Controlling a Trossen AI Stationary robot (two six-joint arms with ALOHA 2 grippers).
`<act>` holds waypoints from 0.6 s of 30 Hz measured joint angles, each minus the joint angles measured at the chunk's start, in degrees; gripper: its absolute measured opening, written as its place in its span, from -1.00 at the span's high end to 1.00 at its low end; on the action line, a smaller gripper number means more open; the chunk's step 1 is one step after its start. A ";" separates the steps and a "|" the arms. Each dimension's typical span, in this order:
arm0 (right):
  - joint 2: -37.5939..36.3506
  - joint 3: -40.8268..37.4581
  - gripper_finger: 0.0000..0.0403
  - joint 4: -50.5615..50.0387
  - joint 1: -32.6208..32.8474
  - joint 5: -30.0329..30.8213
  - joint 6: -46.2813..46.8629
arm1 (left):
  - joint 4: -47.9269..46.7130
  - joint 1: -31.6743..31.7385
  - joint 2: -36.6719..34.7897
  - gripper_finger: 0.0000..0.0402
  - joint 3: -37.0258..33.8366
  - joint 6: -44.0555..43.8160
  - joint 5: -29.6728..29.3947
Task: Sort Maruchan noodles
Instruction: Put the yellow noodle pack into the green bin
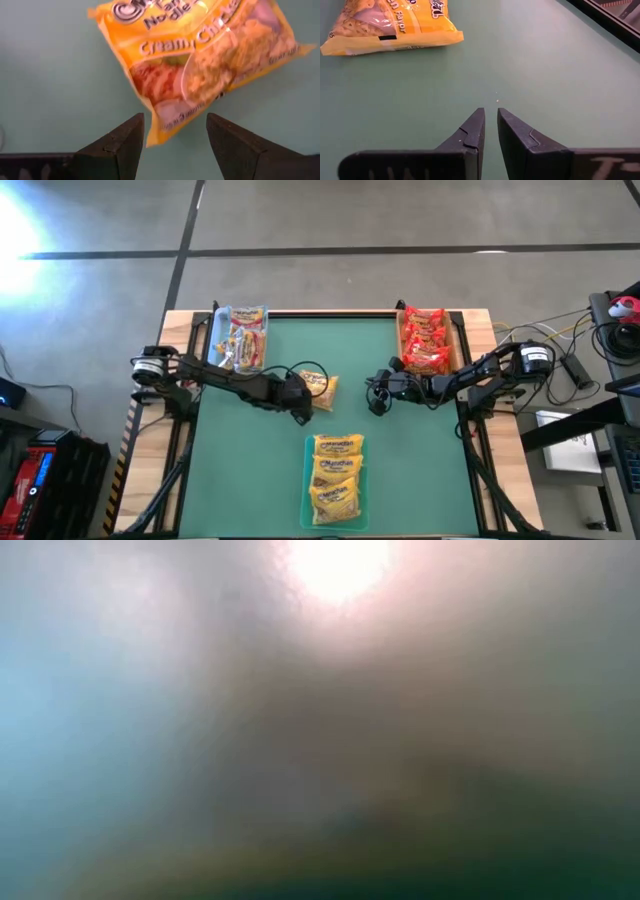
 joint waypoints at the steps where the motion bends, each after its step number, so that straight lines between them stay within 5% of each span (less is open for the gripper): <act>1: 0.01 0.00 0.79 0.00 0.01 0.00 0.00 | 0.94 0.06 0.24 0.01 -0.12 0.40 -0.29; 9: 0.00 0.00 0.79 0.00 0.02 0.00 0.00 | 6.46 3.07 4.30 0.01 -0.14 7.62 -0.43; 18: 0.01 0.01 0.79 0.00 0.02 0.00 0.00 | 20.95 7.01 5.71 0.01 -1.64 38.51 -0.46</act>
